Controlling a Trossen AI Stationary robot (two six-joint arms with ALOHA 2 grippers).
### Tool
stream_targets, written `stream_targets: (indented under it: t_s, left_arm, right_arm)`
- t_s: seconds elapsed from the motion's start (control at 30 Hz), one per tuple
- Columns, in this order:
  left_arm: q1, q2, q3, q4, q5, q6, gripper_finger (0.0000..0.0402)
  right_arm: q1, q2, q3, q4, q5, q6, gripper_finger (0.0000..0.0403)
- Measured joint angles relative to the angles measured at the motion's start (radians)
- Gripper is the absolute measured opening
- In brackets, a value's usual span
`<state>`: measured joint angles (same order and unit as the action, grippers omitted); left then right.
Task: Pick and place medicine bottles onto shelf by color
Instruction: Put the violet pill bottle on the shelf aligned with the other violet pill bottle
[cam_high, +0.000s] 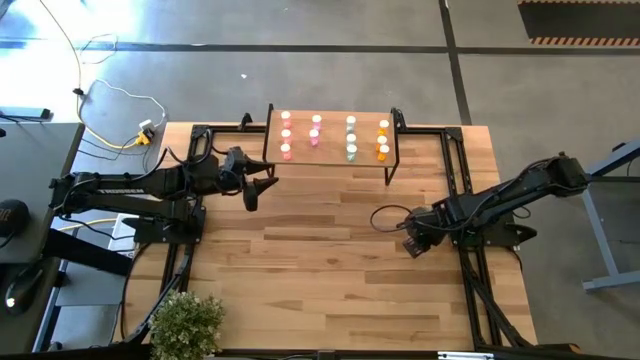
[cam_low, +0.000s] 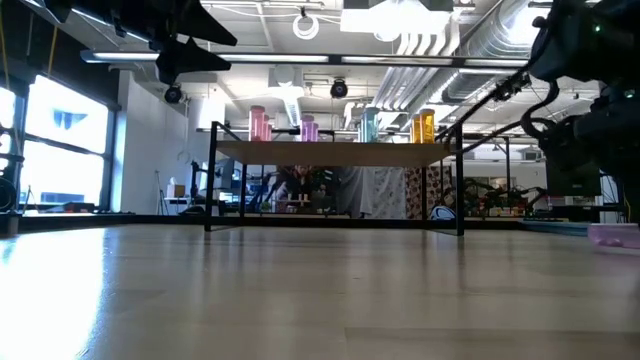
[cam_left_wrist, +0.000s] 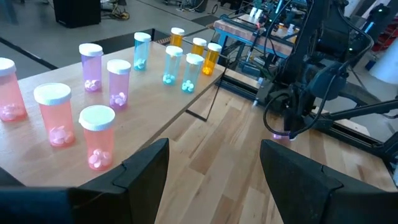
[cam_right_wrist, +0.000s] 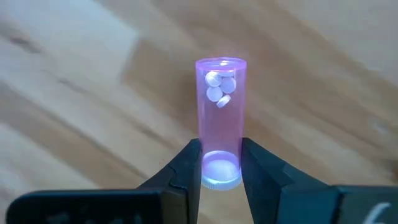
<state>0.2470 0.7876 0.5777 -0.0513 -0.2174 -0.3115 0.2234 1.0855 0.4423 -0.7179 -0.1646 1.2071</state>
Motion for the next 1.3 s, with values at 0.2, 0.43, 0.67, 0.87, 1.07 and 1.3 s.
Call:
stream_targets:
  t_s: [0.2, 0.43, 0.67, 0.87, 1.07, 1.3]
  left_arm:
    - [0.0, 0.0, 0.0, 0.0, 0.086, -0.022, 0.0241]
    - [-0.011, 0.0, 0.0, 0.0, 0.22, -0.066, 0.0241]
    - [-0.064, 0.02, 0.056, -0.006, 0.24, -0.054, 0.0241]
    - [-0.072, 0.112, 0.218, -0.155, 0.256, -0.045, 0.0241]
    - [-0.073, 0.244, 0.362, -0.352, 0.362, -0.074, 0.0241]
    - [-0.073, 0.341, 0.389, -0.357, 0.481, -0.179, 0.0241]
  right_arm:
    - [0.0, 0.0, 0.0, 0.233, -0.058, 0.009, 0.0083]
    - [0.0, 0.0, 0.093, 0.42, 0.033, 0.042, 0.0083]
    - [0.0, 0.017, 0.235, 0.44, 0.155, 0.0, 0.0083]
    - [0.0, 0.122, 0.382, 0.436, 0.182, -0.157, 0.0083]
    - [-0.009, 0.285, 0.61, 0.272, 0.161, -0.382, 0.0083]
    - [-0.032, 0.476, 0.882, 0.015, 0.107, -0.686, 0.0083]
